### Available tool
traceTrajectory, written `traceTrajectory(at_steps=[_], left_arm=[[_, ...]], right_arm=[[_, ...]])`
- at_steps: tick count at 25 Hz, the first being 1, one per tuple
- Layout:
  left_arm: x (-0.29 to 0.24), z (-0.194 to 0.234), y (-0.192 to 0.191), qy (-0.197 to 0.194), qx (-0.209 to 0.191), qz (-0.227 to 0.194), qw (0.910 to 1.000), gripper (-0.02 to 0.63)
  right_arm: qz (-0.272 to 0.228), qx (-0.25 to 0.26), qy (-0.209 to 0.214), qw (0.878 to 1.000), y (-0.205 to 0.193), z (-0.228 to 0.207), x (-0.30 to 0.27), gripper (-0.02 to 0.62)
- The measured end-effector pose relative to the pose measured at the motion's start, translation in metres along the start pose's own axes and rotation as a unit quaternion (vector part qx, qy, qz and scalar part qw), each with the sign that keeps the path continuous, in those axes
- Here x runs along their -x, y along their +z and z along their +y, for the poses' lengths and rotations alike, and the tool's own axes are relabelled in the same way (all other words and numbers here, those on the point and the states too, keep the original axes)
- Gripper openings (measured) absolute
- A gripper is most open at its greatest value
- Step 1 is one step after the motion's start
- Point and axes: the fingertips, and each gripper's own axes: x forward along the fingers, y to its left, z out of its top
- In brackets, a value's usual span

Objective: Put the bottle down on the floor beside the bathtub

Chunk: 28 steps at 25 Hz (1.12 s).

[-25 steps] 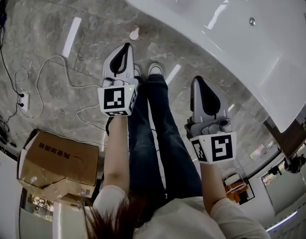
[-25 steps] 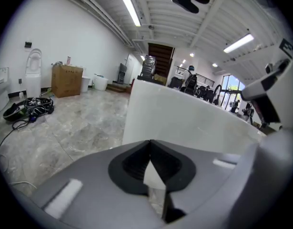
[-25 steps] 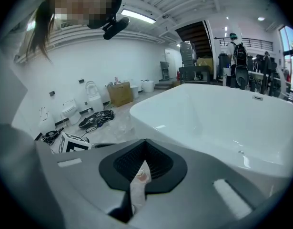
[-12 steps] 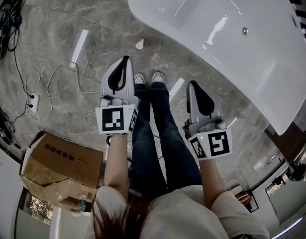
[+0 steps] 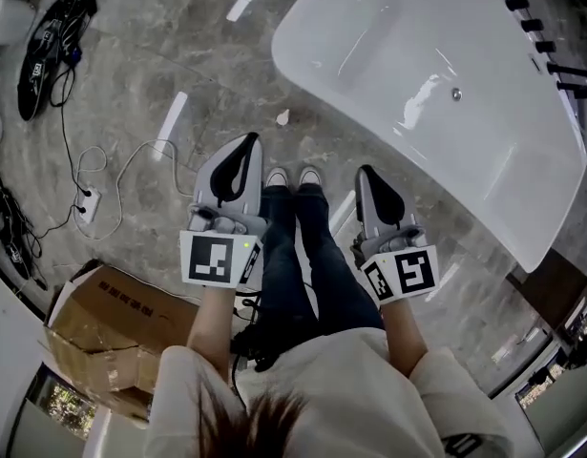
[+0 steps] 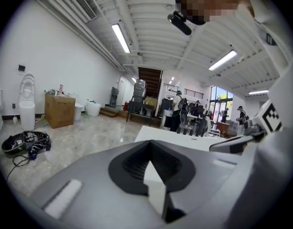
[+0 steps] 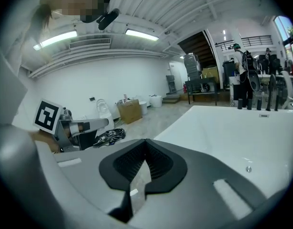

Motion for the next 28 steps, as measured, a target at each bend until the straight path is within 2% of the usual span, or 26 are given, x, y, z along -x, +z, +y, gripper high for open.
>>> traceTrajectory(at_steps=[7,13,21,28], left_arm=[[0.046,-0.014,0.091,0.012,-0.039,-0.038,0.9985,0.049],[0.087,-0.019,0.157,0.041,-0.039,-0.071,0.9959,0.049],[0.126,-0.023,0.215,0.073,-0.048,-0.111,0.99,0.049],[0.151,-0.029,0.241,0.074,-0.057,-0.132,0.9868,0.049]], right_arm=[[-0.032,0.029,0.022,0.999,0.068,0.012,0.028,-0.002],[-0.057,0.052,0.027,0.997,0.127,0.025,0.066,-0.002],[-0.093,0.078,0.045,0.992,0.183,0.044,0.104,-0.002],[-0.111,0.083,0.044,0.989,0.199,0.059,0.123,-0.002]])
